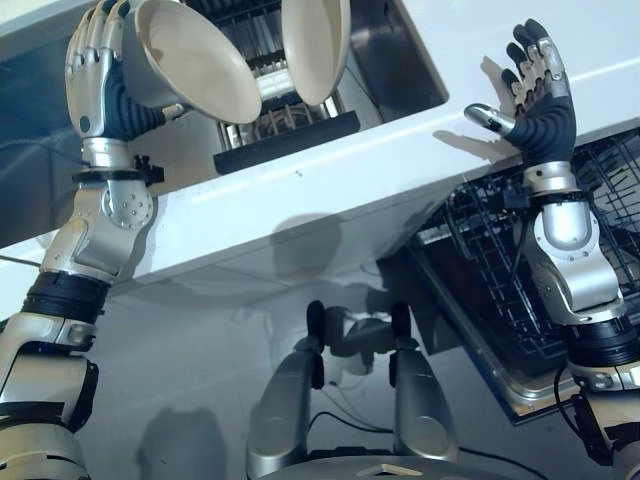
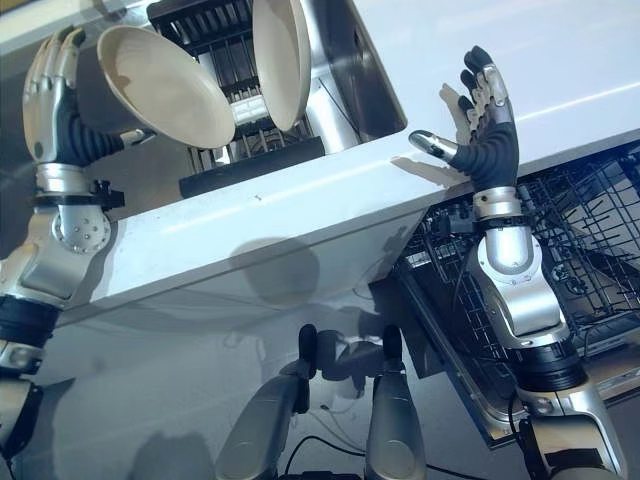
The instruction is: Pick up plates and place into dishwasher.
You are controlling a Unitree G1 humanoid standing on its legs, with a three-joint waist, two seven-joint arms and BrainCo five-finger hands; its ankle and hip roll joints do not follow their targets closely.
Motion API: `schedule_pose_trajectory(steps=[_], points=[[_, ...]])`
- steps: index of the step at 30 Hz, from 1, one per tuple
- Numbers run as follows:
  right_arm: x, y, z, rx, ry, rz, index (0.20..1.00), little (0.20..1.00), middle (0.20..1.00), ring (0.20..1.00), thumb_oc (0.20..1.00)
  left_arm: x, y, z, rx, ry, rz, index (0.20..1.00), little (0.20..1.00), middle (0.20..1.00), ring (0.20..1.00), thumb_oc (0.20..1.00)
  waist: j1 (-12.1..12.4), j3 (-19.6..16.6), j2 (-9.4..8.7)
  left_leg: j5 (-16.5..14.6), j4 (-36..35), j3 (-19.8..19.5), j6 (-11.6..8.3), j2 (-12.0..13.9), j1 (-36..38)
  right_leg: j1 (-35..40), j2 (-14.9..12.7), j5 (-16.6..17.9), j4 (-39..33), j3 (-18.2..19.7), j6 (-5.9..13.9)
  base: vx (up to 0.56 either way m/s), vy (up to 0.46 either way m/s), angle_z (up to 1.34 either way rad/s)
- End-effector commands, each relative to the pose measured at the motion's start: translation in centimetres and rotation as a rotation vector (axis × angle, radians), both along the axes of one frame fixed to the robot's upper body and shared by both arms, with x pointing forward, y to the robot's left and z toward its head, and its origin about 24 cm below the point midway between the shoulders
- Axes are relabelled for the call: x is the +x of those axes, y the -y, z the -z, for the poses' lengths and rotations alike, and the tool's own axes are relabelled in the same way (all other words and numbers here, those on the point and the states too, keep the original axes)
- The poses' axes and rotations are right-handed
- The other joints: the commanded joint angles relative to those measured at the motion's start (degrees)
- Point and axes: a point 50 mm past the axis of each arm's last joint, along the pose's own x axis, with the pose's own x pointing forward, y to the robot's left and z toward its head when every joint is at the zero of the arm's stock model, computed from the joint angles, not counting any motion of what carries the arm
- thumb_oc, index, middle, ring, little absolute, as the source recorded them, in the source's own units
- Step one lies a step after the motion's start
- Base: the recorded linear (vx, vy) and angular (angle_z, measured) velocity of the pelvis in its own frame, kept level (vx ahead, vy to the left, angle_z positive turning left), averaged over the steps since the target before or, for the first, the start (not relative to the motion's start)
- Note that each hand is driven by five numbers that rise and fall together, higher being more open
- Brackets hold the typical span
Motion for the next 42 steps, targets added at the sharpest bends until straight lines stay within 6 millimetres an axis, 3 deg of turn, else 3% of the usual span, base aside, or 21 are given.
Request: schedule_pose_trajectory(steps=[1, 6, 11, 19, 22, 28, 34, 42], points=[[0.6, -0.9, -0.1, -0.012, -0.017, -0.018, 1.000, 1.000, 1.000, 1.000, 1.000, -1.0, 0.3, -5.9, 0.164, 0.242, -0.109, 1.000, 1.000, 1.000, 1.000, 1.000, -0.73, 1.42, -0.57, -1.63, 5.77, -1.80, 0.81, -2.20, 0.08, 0.75, -3.24, 5.66, -2.29, 0.89, 2.27, 0.00, 0.072, -0.01], [0.4, -0.3, -0.7, -0.041, -0.018, -0.017, 1.000, 1.000, 1.000, 1.000, 1.000, -1.2, 1.5, -7.5, 0.402, 0.336, -0.244, 1.000, 1.000, 1.000, 1.000, 1.000, -2.24, 2.38, 0.64, -1.47, 5.18, -0.98, 0.78, -2.41, 1.03, 0.10, -3.43, 6.12, -1.75, 1.84, 2.27, 0.03, 0.099, -0.04], [0.2, 0.4, -1.3, -0.080, -0.024, -0.012, 1.000, 1.000, 1.000, 1.000, 1.000, -0.7, 2.2, -7.5, 0.565, 0.285, -0.306, 1.000, 1.000, 1.000, 1.000, 1.000, -3.82, 2.49, 2.50, -1.50, 4.75, 0.30, 0.58, -2.87, 2.30, -0.21, -3.79, 6.43, -1.29, 2.81, 2.31, 0.05, 0.127, 0.01], [-0.7, 1.6, -1.7, -0.130, -0.036, 0.004, 1.000, 1.000, 1.000, 1.000, 1.000, 1.1, 1.7, -3.3, 0.708, 0.013, -0.283, 1.000, 1.000, 1.000, 1.000, 1.000, -5.56, 2.93, 4.38, -1.13, 4.34, 1.31, 0.16, -3.57, 3.72, -0.18, -4.01, 6.99, -1.14, 4.13, 2.51, 0.06, 0.085, 0.03], [-0.8, 2.1, -1.7, -0.142, -0.036, 0.014, 1.000, 1.000, 1.000, 1.000, 1.000, 1.5, 1.2, -1.8, 0.716, -0.086, -0.277, 1.000, 1.000, 1.000, 1.000, 1.000, -5.96, 3.29, 5.04, -0.68, 3.80, 1.40, 0.03, -3.90, 4.05, -0.39, -4.01, 7.51, -1.32, 4.47, 2.58, 0.03, 0.053, -0.09], [-0.9, 2.5, -1.8, -0.160, -0.044, 0.016, 1.000, 1.000, 1.000, 1.000, 1.000, 1.9, 0.1, -0.8, 0.672, -0.182, -0.288, 1.000, 1.000, 1.000, 1.000, 1.000, -6.45, 3.30, 6.29, -0.23, 3.42, 1.76, -0.06, -4.44, 4.61, -0.80, -4.35, 7.87, -1.06, 4.44, 2.52, 0.02, 0.061, -0.03], [-1.2, 3.1, -1.1, -0.179, -0.062, 0.016, 1.000, 1.000, 1.000, 1.000, 1.000, 1.6, -1.5, -0.4, 0.601, -0.175, -0.333, 1.000, 1.000, 1.000, 1.000, 1.000, -6.62, 3.29, 7.00, -0.21, 4.04, 1.78, -0.22, -5.18, 5.43, -0.32, -4.67, 8.02, -0.52, 4.09, 2.20, 0.03, 0.049, 0.03], [-1.1, 3.2, -1.0, -0.209, -0.081, 0.033, 1.000, 1.000, 1.000, 1.000, 1.000, 0.8, -5.0, -0.3, 0.408, -0.090, -0.551, 1.000, 1.000, 1.000, 1.000, 1.000, -6.52, 3.29, 7.17, 0.16, 4.30, 1.09, -0.71, -5.52, 5.34, -1.09, -4.69, 8.21, 0.20, 3.82, 1.94, 0.03, 0.047, 0.02]])
